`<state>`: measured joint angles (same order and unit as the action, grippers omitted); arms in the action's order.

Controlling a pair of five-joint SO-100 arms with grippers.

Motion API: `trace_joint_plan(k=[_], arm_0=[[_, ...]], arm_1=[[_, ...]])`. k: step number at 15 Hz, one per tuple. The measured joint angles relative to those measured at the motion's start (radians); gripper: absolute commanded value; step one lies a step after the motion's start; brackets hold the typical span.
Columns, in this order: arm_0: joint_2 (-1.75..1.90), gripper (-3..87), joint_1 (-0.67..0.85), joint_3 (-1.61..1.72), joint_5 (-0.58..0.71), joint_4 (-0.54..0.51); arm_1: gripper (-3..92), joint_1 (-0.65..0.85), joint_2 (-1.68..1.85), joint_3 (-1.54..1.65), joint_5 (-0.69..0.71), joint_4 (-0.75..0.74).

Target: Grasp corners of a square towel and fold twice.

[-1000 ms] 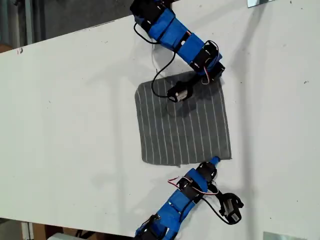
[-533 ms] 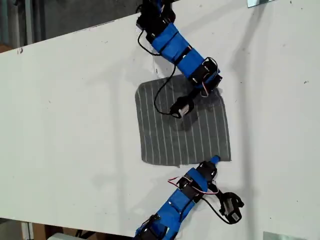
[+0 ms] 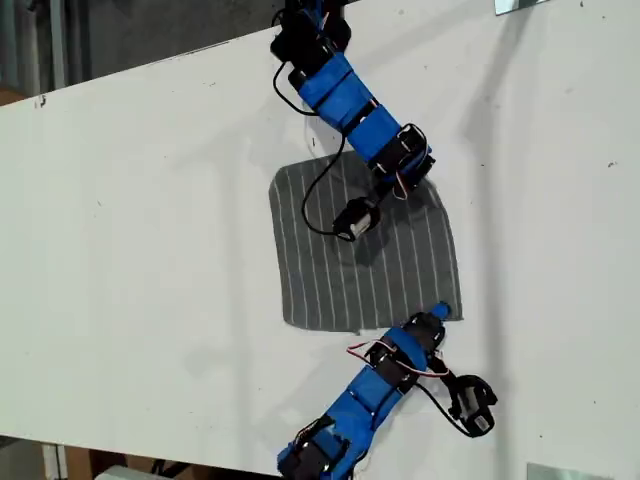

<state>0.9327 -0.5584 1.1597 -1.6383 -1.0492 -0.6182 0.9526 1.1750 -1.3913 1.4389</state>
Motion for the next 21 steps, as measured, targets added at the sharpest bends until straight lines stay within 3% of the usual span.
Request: trace_joint_plan(k=[1, 3, 11, 13, 14, 19, 21], arm_0=[[-0.055, 19.8, 0.000, -0.123, 0.017, -0.078], [-0.064, 20.1, 0.000, -0.216, 0.043, -0.129], [-0.138, 20.4, 0.002, -0.227, 0.054, -0.089], [-0.166, 2.2, -0.002, -0.229, 0.054, -0.044], [-0.181, 0.0, -0.003, -0.230, 0.048, -0.021], [-0.176, 0.0, 0.002, -0.245, 0.017, -0.031], [-0.149, 0.0, 0.000, -0.247, 0.011, -0.107]], arm_1=[[-0.1, 0.002, -0.002, 0.000, 0.000, 0.000], [-0.1, 0.002, -0.011, -0.011, 0.000, 0.003], [-0.1, 0.002, -0.012, -0.012, 0.002, 0.005], [-0.1, -0.005, -0.014, -0.025, 0.002, 0.011], [-0.1, -0.011, -0.014, -0.025, 0.002, 0.009], [-0.1, -0.011, -0.014, -0.028, 0.000, 0.011], [-0.1, -0.011, -0.014, -0.064, 0.000, 0.029]])
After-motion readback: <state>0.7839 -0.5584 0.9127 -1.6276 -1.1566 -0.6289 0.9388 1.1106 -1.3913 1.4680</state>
